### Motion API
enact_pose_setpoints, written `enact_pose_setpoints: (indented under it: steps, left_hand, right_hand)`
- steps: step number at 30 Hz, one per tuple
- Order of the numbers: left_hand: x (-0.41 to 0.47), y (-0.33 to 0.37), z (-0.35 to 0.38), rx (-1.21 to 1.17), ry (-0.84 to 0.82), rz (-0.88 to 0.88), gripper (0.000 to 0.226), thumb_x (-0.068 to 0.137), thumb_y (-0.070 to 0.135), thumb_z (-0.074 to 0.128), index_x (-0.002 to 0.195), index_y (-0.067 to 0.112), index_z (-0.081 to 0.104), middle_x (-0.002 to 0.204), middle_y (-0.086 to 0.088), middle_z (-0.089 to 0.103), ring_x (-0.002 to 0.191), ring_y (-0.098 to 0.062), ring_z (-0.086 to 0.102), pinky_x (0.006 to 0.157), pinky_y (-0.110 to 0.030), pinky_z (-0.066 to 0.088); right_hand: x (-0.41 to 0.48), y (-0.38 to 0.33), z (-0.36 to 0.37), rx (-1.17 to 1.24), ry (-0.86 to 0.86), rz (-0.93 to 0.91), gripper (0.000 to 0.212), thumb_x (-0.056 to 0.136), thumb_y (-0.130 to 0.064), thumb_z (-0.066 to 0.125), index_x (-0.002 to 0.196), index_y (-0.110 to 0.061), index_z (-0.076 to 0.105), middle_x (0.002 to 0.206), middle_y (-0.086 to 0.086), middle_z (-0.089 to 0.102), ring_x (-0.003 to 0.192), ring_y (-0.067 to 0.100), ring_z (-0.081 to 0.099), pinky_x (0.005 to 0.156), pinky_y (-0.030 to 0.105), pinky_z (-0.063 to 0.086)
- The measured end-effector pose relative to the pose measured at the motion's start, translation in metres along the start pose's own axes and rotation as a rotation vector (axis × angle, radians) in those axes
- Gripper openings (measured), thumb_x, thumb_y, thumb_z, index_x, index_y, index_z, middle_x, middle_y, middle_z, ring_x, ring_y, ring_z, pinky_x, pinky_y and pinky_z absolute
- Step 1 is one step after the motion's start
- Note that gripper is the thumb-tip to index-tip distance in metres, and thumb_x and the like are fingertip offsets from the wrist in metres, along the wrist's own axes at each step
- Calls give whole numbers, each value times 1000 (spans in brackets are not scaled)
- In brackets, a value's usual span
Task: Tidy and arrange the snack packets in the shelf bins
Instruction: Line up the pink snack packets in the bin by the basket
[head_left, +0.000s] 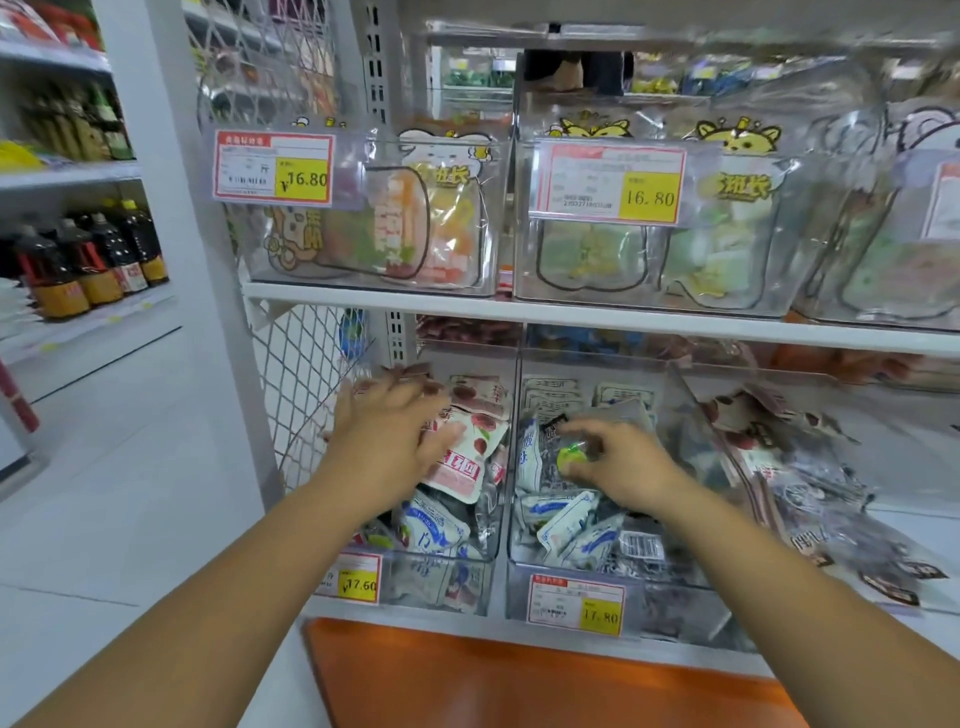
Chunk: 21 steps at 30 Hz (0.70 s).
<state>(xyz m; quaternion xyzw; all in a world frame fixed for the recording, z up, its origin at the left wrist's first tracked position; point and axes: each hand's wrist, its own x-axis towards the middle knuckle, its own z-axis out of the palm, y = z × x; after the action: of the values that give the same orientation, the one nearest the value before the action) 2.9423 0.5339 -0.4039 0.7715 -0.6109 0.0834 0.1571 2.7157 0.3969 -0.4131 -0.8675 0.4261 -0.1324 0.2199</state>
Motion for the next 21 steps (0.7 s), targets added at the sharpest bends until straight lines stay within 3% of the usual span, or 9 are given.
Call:
enact_pose_setpoints:
  steps: [2,6,9,14,16,18,20,21]
  left_hand:
    - [1,16,-4,18,54,73,66,89,71,14,142,41,38,153,10,32,144,-15,19,117,-49,0]
    - [0,54,-3,-163,-81,213,60,94,62,31,148,36,29,158,10,21,144,-12,20,117,-34,16]
    - [1,65,14,-119,-108,239,59,96,59,33,149,36,29,159,13,18,145,-10,16,116,-31,13]
    - [6,66,23,-178,-96,218,56,95,58,34,146,34,38,156,14,25,144,-9,21,116,-29,15]
    - [4,68,23,-185,-95,218,63,89,61,28,145,33,40,155,14,27,143,-10,22,116,-29,16]
    - [3,70,23,-175,-96,226,61,92,61,29,146,32,39,156,13,25,143,-9,21,115,-29,16]
    - [1,69,20,-168,-102,230,57,96,58,35,147,34,34,158,13,21,144,-9,19,116,-30,16]
    - [1,67,17,-168,-108,233,58,95,57,36,148,35,31,158,14,18,144,-10,17,117,-32,17]
  right_hand:
    - [0,-1,-4,-9,53,6,49,85,-23,72,130,-35,56,125,-2,61,81,9,56,76,24,47]
    - [-17,2,-21,79,168,-51,48,88,-9,65,128,-35,56,120,-1,57,81,10,60,61,4,41]
    - [-43,15,-48,65,324,-79,42,91,-12,61,129,-29,57,116,-3,55,100,12,53,83,16,37]
    - [-81,76,-98,86,607,137,20,92,-16,61,110,-8,62,100,9,62,93,27,57,75,28,37]
    - [-94,100,-110,139,594,257,23,92,-17,61,114,-11,63,102,9,66,90,26,60,75,31,41]
    - [-101,116,-115,129,472,368,30,93,-21,62,123,-18,62,114,14,66,97,28,62,82,34,45]
    - [-104,123,-114,-179,346,456,41,90,-31,64,130,-23,58,134,21,51,120,33,50,97,37,39]
    - [-101,121,-113,-334,365,456,46,89,-35,64,133,-25,55,138,23,44,127,36,41,102,39,35]
